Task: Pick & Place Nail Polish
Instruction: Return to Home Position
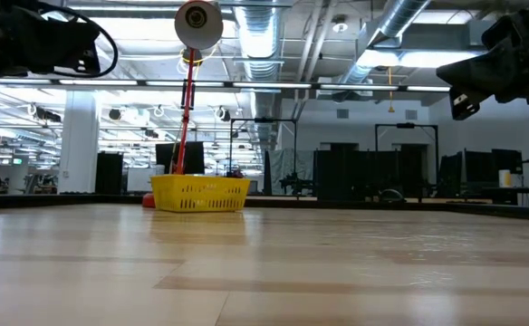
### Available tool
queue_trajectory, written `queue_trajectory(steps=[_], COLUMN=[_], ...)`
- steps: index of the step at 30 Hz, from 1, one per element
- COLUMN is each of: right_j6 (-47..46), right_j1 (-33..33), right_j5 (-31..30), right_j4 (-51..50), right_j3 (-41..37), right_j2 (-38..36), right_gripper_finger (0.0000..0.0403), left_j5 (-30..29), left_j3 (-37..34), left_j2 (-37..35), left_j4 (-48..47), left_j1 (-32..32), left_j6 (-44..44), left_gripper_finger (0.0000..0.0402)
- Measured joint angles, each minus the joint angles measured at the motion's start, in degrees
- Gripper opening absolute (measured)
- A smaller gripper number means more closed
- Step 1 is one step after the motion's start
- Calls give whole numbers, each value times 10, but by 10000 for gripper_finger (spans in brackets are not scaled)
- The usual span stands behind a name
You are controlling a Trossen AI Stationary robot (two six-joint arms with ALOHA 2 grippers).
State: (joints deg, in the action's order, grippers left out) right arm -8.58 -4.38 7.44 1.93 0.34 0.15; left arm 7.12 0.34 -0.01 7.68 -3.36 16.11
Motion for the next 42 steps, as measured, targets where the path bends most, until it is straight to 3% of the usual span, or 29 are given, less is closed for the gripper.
queue_trajectory(steps=[7, 16, 22, 29, 42], right_j6=[0, 0, 0, 0, 0], right_j1=[0, 0, 0, 0, 0], right_j5=[0, 0, 0, 0, 0], right_j4=[0, 0, 0, 0, 0], right_j3=[0, 0, 0, 0, 0], right_j2=[0, 0, 0, 0, 0], right_gripper_finger=[0, 0, 0, 0, 0], left_j5=[33, 32, 16, -46, -61], left_j3=[0, 0, 0, 0, 0], left_j2=[0, 0, 0, 0, 0], left_j4=[-15, -12, -35, -63, -64], left_j1=[0, 0, -3, -27, -13], left_j6=[34, 32, 28, -45, -45], left_gripper_finger=[0, 0, 0, 0, 0])
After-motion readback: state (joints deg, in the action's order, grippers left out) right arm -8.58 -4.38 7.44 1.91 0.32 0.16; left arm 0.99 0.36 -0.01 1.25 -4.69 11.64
